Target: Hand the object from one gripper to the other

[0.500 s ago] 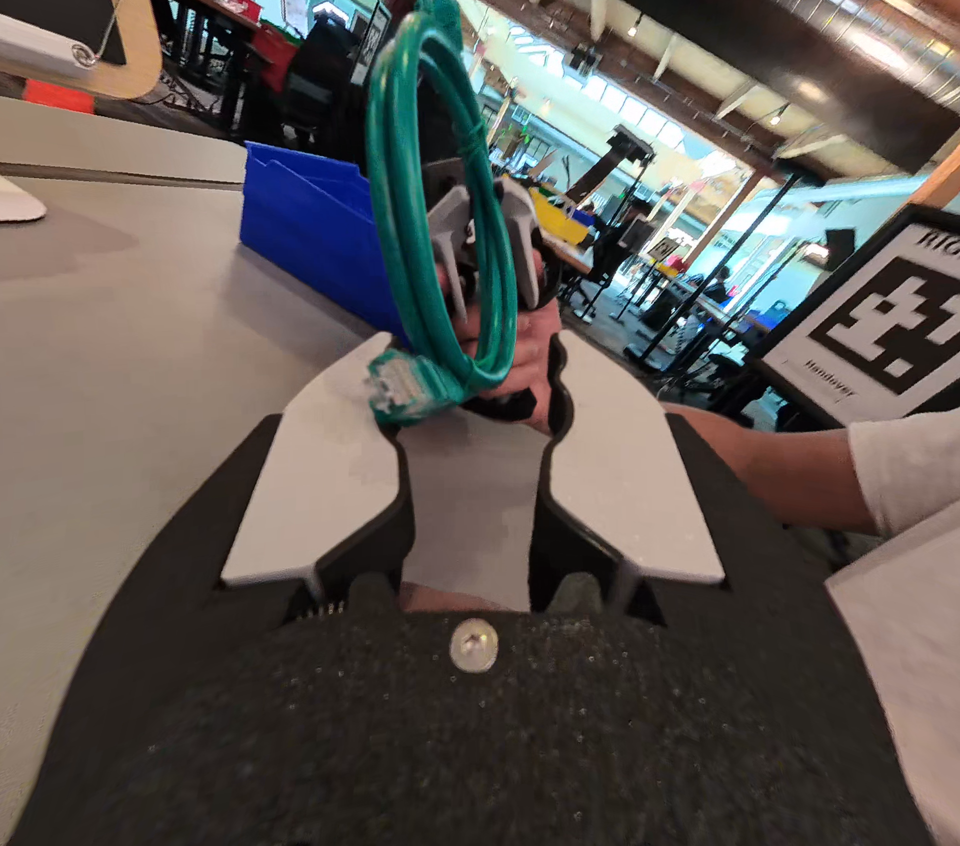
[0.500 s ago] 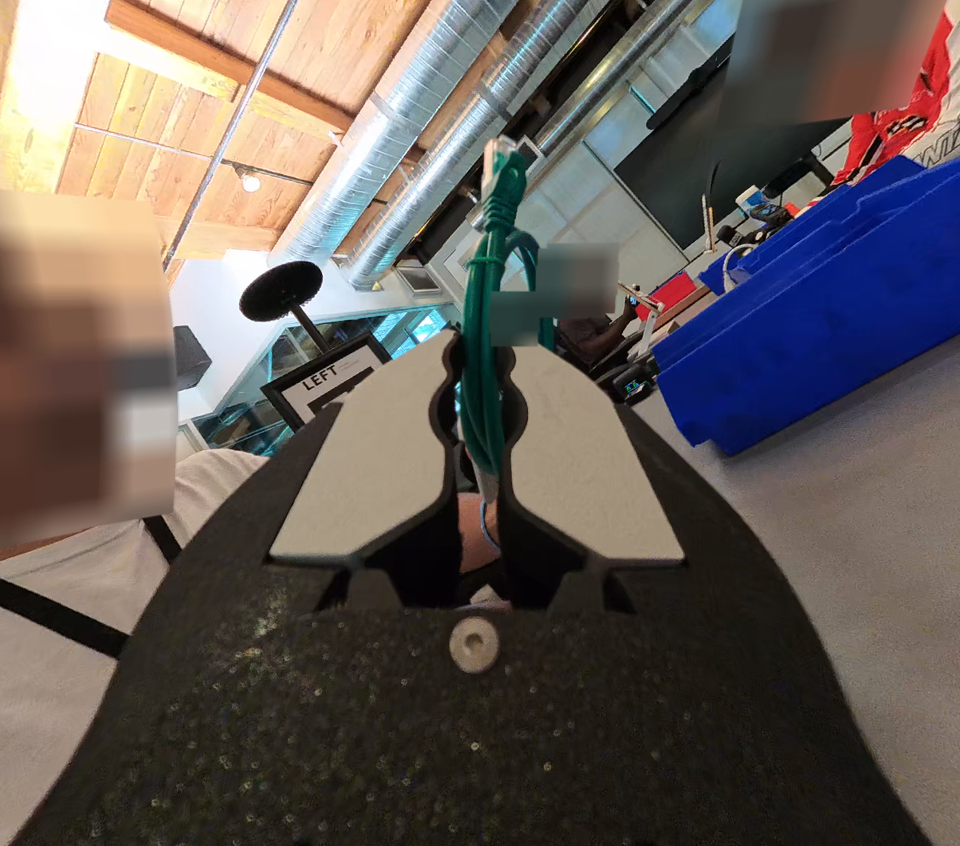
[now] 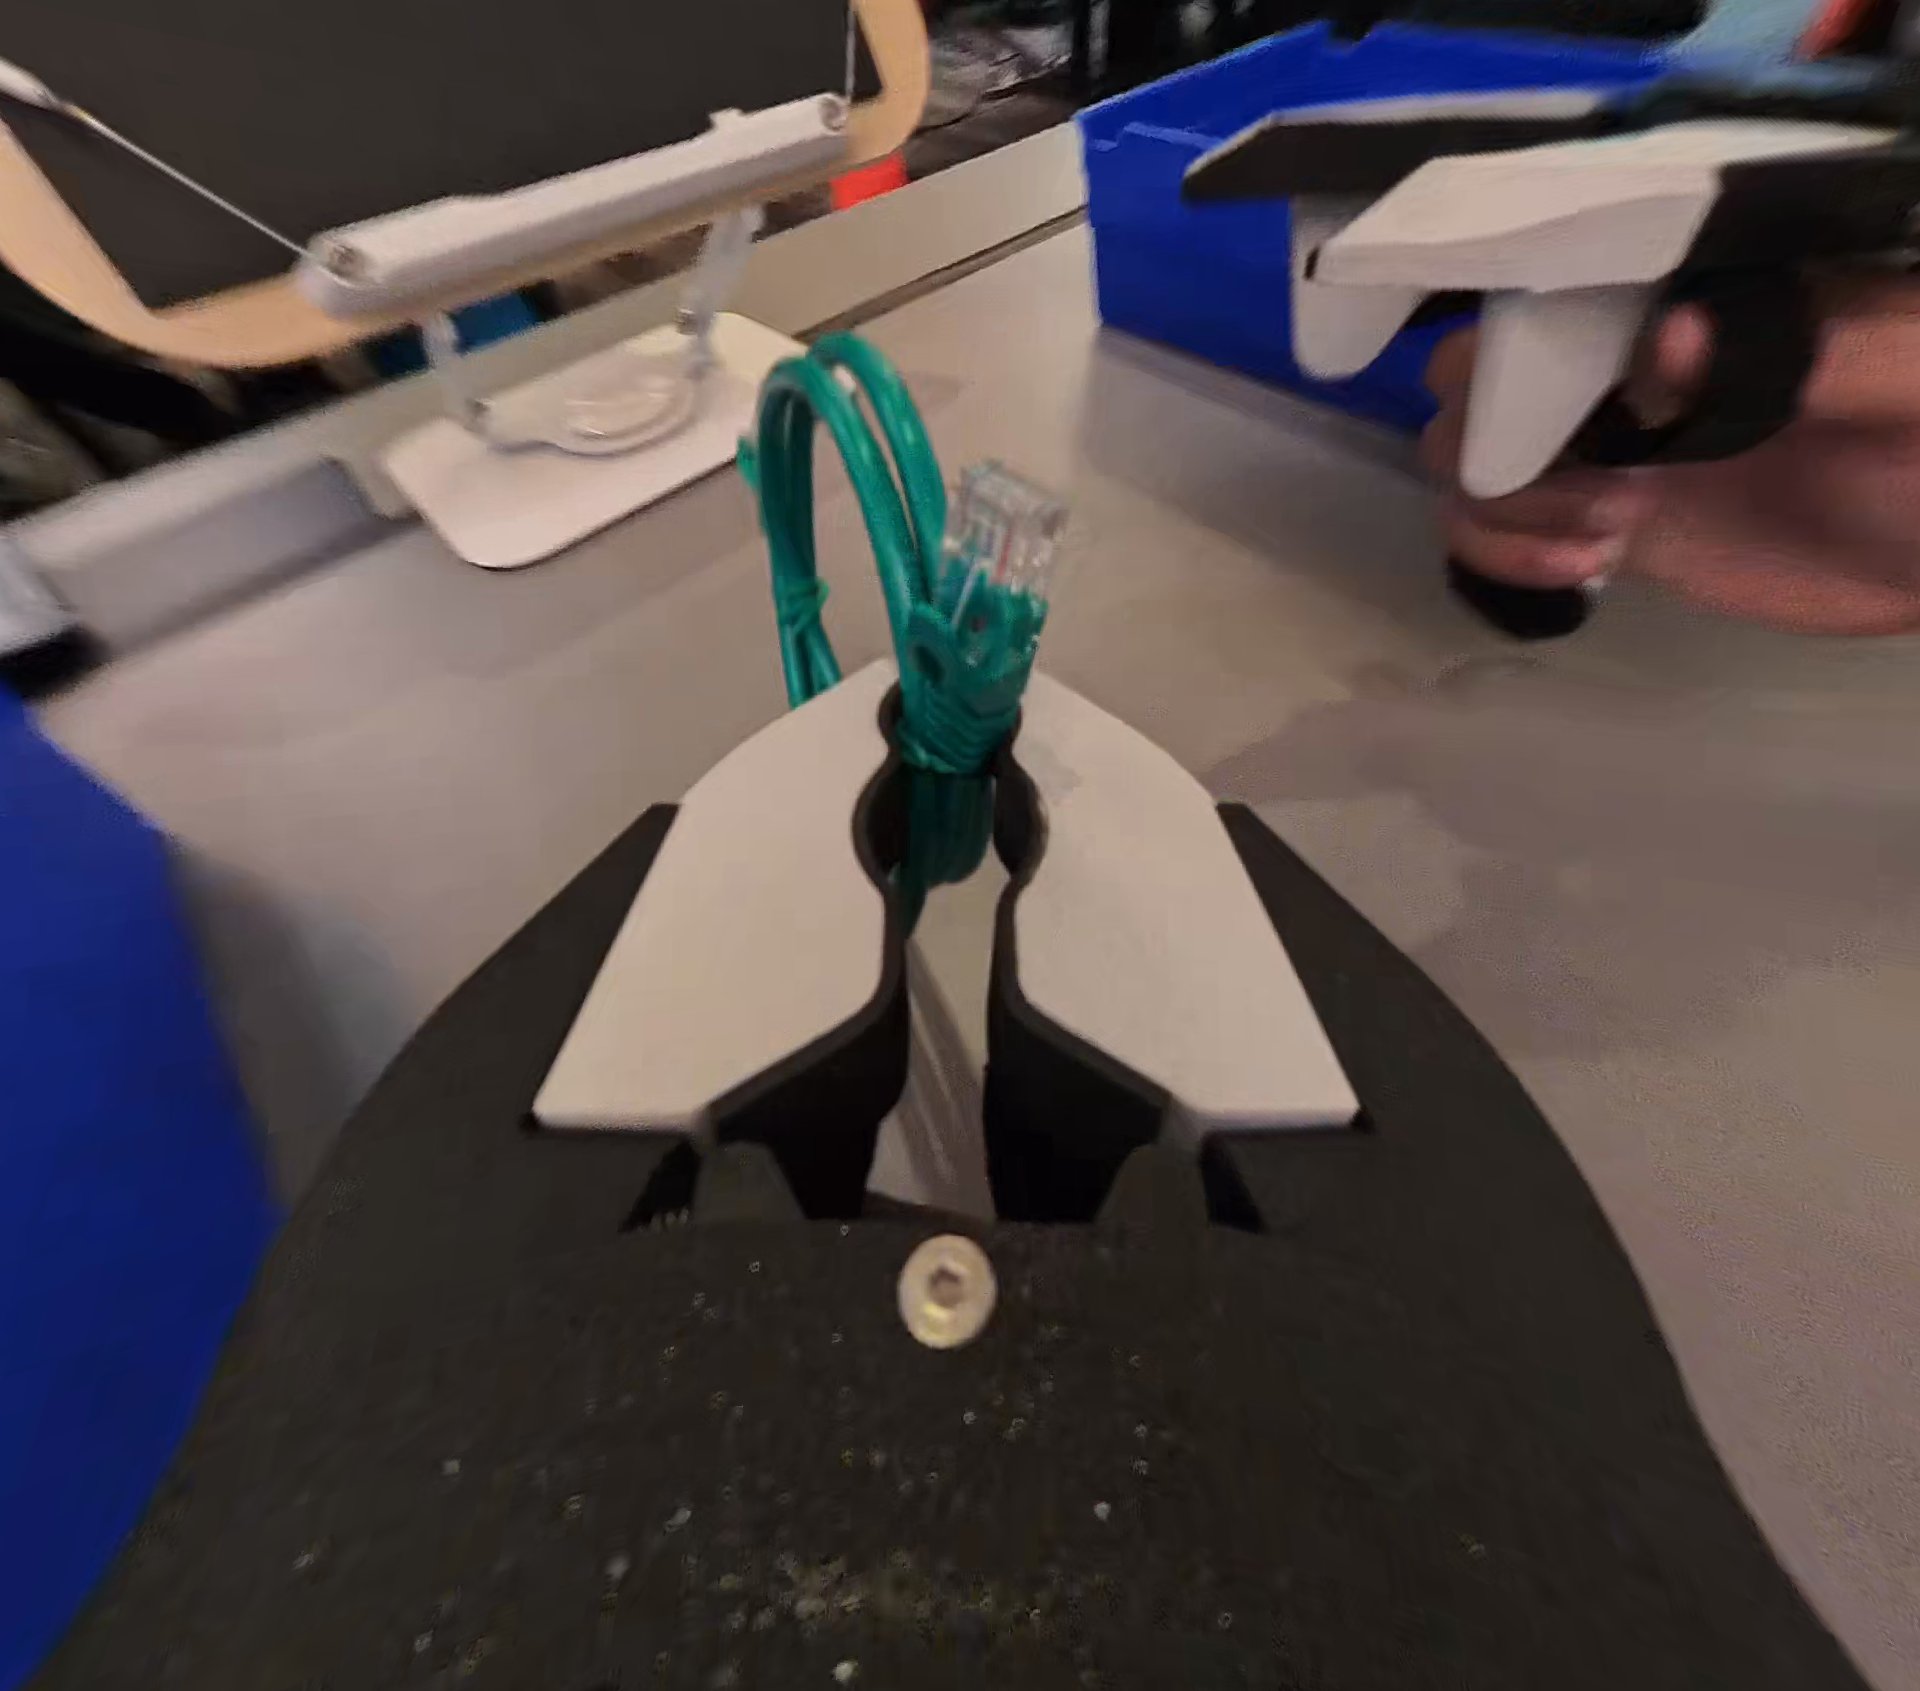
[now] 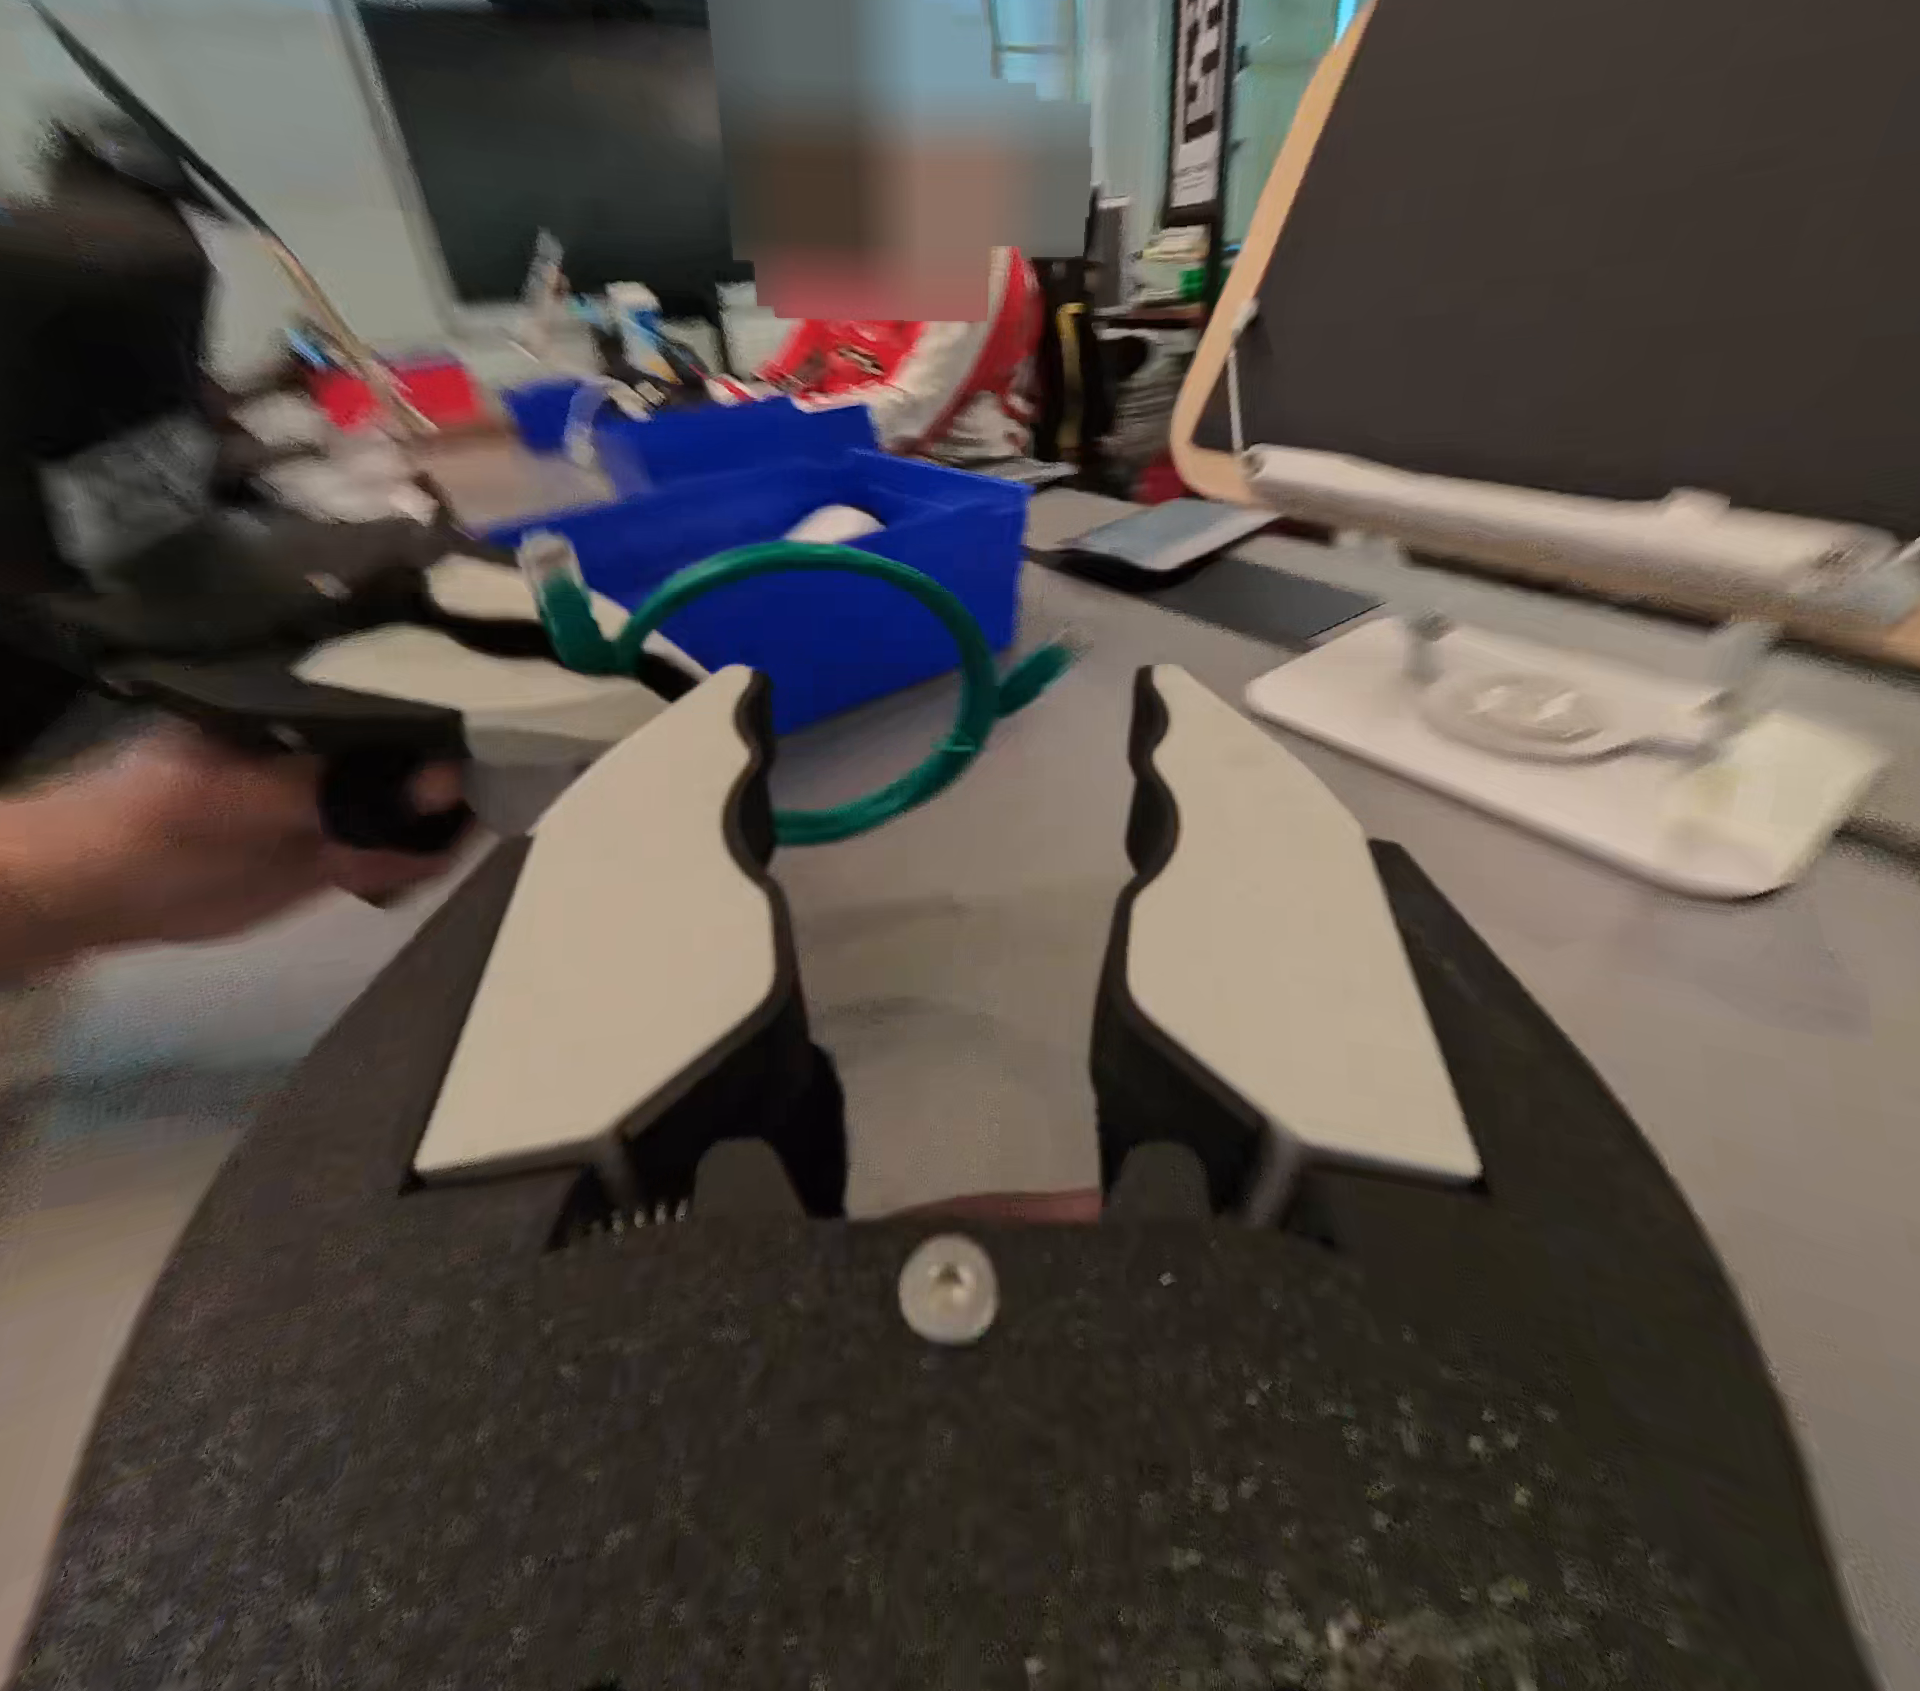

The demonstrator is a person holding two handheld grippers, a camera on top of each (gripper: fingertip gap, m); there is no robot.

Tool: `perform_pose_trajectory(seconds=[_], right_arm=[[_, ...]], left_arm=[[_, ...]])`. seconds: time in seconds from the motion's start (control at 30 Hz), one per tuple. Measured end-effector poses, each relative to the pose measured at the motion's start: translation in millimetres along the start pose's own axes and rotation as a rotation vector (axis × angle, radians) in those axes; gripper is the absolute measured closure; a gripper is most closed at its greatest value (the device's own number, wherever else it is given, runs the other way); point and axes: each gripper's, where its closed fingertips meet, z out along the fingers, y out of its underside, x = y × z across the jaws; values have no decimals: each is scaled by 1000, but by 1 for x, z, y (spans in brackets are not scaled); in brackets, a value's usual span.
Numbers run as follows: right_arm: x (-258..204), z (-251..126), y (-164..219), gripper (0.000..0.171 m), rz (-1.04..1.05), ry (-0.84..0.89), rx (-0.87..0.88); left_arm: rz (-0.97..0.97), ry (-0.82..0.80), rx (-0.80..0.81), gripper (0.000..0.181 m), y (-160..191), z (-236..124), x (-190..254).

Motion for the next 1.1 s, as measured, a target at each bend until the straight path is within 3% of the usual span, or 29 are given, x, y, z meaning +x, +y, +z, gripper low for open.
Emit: perform_pose_trajectory(seconds=[0.07, 0.2, 0.27, 0.43, 0.57, 0.73, 0.87, 0.97, 1.1], right_arm=[[-17, 5, 3, 102, -303, 69, -52], [-39, 6, 3, 125, -968, 282, -96], [-53, 5, 11, 130, -1206, 272, -120], [-63, 9, 21, 129, -1418, 292, -135], [-68, 6, 22, 157, -1541, 288, -82], [-59, 3, 27, 166, -1444, 249, -118], [-40, -3, 16, 165, -1295, 295, -105], [-16, -7, 9, 165, -1047, 318, -120], [7, -11, 3, 165, -548, 253, -124]], left_arm=[[116, -48, -35, 170, 1, 1, 1], [218, -57, -66, 170, 0, 1, 11], [253, -47, -79, 170, -1, 2, 18], [298, 68, -114, 171, 3, 5, 49], [335, 117, -131, 170, 6, 6, 64], [326, 145, -68, 168, 0, 4, 69], [351, 100, -5, 152, -7, 0, 60], [285, 107, 34, 142, -16, -4, 54], [192, 117, 33, 132, -14, -3, 43]])
